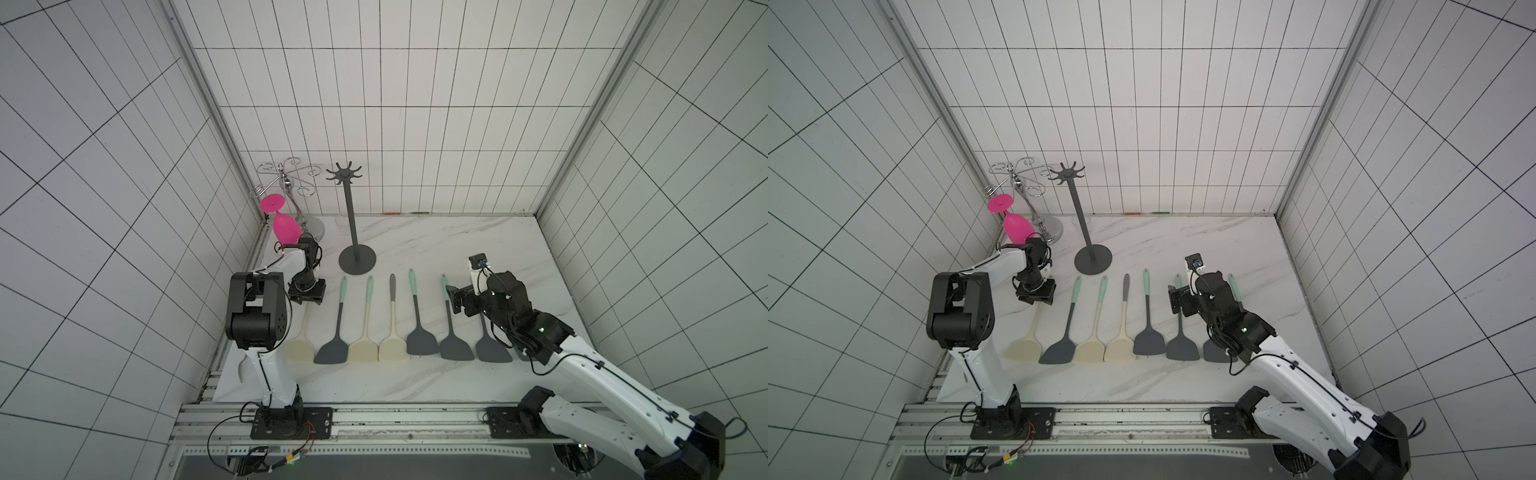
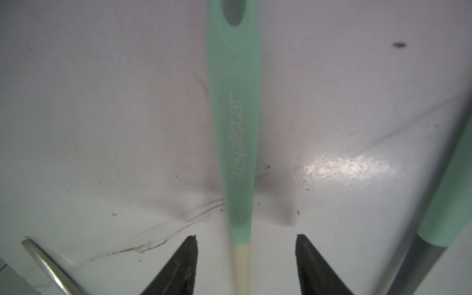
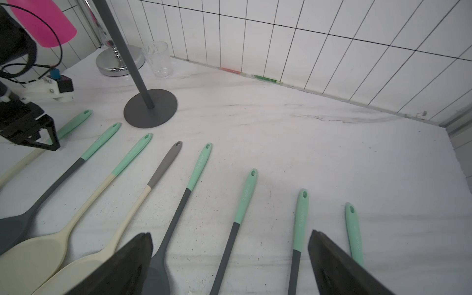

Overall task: Take the spatula off the kitchen utensil rack
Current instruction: Place the spatula at the center of the board, then reset both arms

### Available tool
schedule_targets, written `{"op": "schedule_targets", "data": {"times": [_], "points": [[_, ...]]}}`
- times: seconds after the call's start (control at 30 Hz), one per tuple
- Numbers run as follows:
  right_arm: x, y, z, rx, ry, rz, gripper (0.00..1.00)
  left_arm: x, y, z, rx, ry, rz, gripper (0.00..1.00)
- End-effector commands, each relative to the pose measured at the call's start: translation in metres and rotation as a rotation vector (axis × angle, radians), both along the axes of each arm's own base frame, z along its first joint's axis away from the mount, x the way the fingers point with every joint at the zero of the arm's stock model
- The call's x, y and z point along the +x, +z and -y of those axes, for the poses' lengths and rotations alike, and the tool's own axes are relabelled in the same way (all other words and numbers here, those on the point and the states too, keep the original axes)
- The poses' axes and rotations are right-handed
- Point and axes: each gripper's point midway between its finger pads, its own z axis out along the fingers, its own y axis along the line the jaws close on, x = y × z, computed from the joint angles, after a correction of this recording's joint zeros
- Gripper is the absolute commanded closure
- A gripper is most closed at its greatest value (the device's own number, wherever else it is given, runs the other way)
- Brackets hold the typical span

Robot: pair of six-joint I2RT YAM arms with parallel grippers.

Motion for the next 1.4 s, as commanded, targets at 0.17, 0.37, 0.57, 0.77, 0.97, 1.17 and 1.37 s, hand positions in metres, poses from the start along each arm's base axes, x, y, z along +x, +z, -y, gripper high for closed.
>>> {"op": "schedule_targets", "data": {"times": [0.17, 0.37, 0.57, 0.77, 0.97, 1.17, 1.37], "points": [[0.038, -0.011, 0.054, -0.11, -0.245, 0.193, 0.01, 0.053, 0.105, 0.023, -0.007, -0.034, 0.516, 0.13], [0.072, -0.049, 0.12, -0.178, -0.409, 0.176, 0.02, 0.056, 0.111, 0.029, 0.105, -0.02, 0.849, 0.01], [0.088, -0.096, 0.159, -0.103, -0.451, 0.132, 0.02, 0.064, 0.088, 0.009, -0.051, 0.137, 1.027, 0.01], [0.101, -0.116, 0.158, -0.073, -0.426, 0.156, 0.02, 0.07, 0.084, 0.002, -0.013, 0.105, 1.162, 0.01], [0.1, -0.128, 0.157, -0.031, -0.383, 0.205, 0.02, 0.062, 0.076, -0.019, -0.017, 0.169, 1.301, 0.01], [0.112, -0.138, 0.167, 0.044, -0.357, 0.07, 0.01, 0.062, 0.071, -0.017, -0.01, 0.168, 1.254, 0.01], [0.112, -0.137, 0.167, 0.045, -0.358, 0.085, 0.01, 0.063, 0.071, -0.02, -0.015, 0.181, 1.264, 0.01]]}}
